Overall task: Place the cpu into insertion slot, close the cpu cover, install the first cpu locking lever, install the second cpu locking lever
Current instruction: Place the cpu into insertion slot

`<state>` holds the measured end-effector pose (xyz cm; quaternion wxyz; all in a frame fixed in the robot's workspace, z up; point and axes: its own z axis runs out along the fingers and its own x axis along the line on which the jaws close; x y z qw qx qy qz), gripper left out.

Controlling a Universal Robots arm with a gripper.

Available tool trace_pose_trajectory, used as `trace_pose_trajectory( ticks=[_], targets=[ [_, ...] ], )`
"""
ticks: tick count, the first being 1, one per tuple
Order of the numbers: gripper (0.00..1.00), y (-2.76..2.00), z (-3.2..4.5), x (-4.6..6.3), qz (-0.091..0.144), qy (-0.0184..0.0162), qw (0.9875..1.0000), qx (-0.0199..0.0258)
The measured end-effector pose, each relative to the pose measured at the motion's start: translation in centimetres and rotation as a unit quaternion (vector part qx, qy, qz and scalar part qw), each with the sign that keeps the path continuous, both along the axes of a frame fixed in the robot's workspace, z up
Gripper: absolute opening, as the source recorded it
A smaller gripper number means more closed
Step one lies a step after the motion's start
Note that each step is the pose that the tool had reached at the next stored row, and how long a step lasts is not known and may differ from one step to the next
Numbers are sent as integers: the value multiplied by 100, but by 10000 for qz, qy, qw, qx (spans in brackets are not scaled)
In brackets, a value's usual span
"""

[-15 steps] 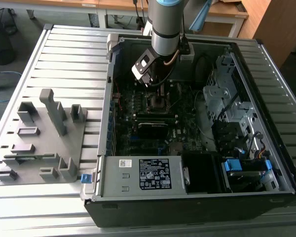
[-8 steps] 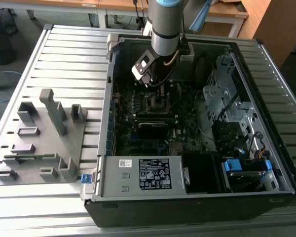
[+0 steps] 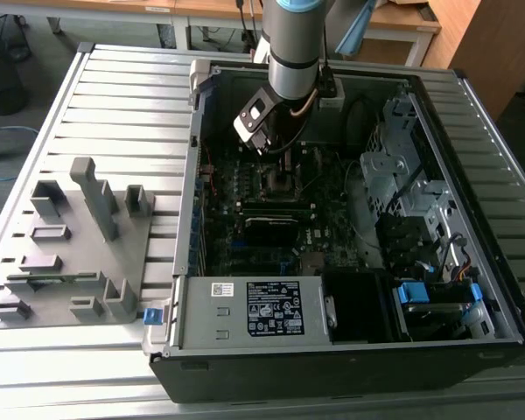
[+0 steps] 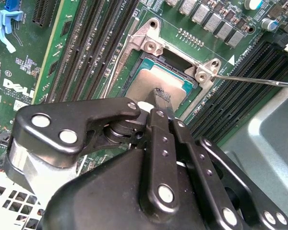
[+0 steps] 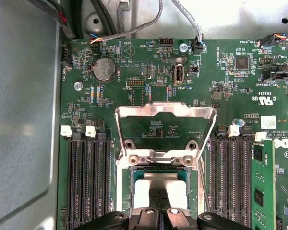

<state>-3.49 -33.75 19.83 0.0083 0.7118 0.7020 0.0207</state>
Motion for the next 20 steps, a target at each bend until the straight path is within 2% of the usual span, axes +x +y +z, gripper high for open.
trace_pose_trajectory(
  ticks=[9, 20],
  targets=[
    [11, 4, 16, 2, 0, -7, 10000, 12],
    [11, 0, 245, 0, 0, 0, 10000, 1]
  ],
)
